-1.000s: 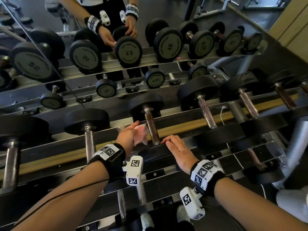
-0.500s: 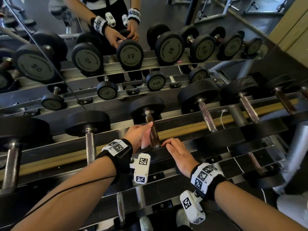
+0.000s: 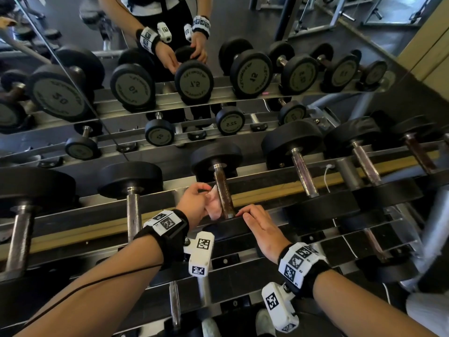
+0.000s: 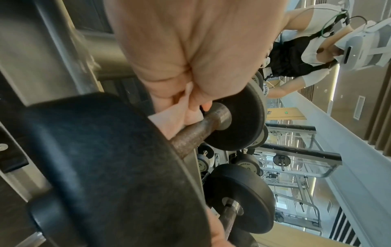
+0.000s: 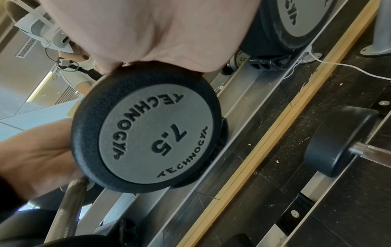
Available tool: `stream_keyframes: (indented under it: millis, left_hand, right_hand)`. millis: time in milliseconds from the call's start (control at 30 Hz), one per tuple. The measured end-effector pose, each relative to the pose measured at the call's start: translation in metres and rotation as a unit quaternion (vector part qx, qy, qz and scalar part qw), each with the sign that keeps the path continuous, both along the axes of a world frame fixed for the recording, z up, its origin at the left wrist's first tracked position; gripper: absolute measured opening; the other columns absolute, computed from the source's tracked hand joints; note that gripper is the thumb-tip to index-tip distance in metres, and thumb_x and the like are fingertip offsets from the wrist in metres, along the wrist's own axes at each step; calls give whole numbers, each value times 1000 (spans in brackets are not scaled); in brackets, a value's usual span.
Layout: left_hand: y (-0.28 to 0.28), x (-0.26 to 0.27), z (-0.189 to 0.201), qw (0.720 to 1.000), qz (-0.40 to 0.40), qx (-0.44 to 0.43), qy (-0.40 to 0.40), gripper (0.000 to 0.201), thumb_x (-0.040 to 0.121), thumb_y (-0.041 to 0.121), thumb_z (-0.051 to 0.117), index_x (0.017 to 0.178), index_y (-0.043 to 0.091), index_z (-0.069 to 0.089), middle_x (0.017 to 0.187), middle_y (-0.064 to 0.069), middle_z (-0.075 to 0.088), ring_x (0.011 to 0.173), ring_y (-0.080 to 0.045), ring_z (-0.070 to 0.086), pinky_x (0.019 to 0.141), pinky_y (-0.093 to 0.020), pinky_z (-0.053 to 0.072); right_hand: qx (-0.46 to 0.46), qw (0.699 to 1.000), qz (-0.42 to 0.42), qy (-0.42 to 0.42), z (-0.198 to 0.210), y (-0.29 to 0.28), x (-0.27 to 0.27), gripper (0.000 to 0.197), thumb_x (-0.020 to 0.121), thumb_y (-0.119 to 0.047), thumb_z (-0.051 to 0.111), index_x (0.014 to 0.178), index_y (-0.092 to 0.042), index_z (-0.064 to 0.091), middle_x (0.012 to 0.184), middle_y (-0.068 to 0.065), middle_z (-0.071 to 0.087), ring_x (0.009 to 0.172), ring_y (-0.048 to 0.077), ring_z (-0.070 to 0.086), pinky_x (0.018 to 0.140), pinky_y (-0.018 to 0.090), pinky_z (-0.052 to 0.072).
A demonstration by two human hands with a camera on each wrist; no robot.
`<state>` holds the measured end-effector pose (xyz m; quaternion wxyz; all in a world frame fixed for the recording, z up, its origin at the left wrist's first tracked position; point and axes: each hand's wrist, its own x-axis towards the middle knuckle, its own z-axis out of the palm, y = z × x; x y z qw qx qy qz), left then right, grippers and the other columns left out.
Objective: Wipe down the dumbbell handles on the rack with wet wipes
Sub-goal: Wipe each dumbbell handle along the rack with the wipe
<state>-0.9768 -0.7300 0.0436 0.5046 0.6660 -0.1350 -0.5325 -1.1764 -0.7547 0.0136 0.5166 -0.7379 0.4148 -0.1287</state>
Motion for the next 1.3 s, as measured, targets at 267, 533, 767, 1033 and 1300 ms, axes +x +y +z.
stream_keyframes:
  millis: [267, 533, 767, 1033, 1300]
  left_hand:
    - [6, -7, -23, 996, -43, -71, -31, 37, 101, -1, 45, 137, 3, 50, 91, -11, 67, 75, -16, 66, 67, -26, 57]
    - [-2, -1, -24, 997, -27, -64, -16, 41, 99, -9, 42, 129, 13, 59, 115, -11, 68, 94, -18, 70, 83, -34, 59]
    - [-7, -4, -26, 999, -28, -14, -18, 36, 101, -4, 44, 134, 2, 54, 114, -17, 66, 95, -24, 65, 94, -42, 53]
    - [-18, 7, -12, 994, 69, -28, 75, 37, 99, -8, 44, 135, -3, 49, 95, -12, 63, 79, -19, 61, 58, -25, 58]
    - [6, -8, -22, 999, -20, -2, 29, 24, 100, -3, 46, 113, 3, 66, 85, -9, 71, 71, -18, 68, 61, -27, 59]
  right_hand:
    - [12, 1000, 5, -7, 5, 2, -1, 24, 104, -37, 35, 113, -28, 55, 112, -15, 47, 113, 8, 47, 105, 41, 40]
    - [10, 1000, 5, -11, 3, 2, -1, 23, 104, -40, 35, 110, -32, 55, 111, -15, 48, 113, 10, 48, 104, 45, 41]
    - [1, 1000, 4, -18, -2, 1, -2, 32, 99, -51, 31, 111, -32, 55, 110, -16, 47, 113, 11, 49, 103, 44, 42]
    - [-9, 1000, 2, -13, -4, 0, -1, 24, 105, -37, 35, 110, -29, 56, 107, -15, 48, 112, 7, 47, 99, 28, 37]
    - [-8, 1000, 9, -8, -3, -1, -2, 25, 104, -41, 33, 111, -30, 55, 109, -19, 46, 112, 5, 46, 102, 34, 39]
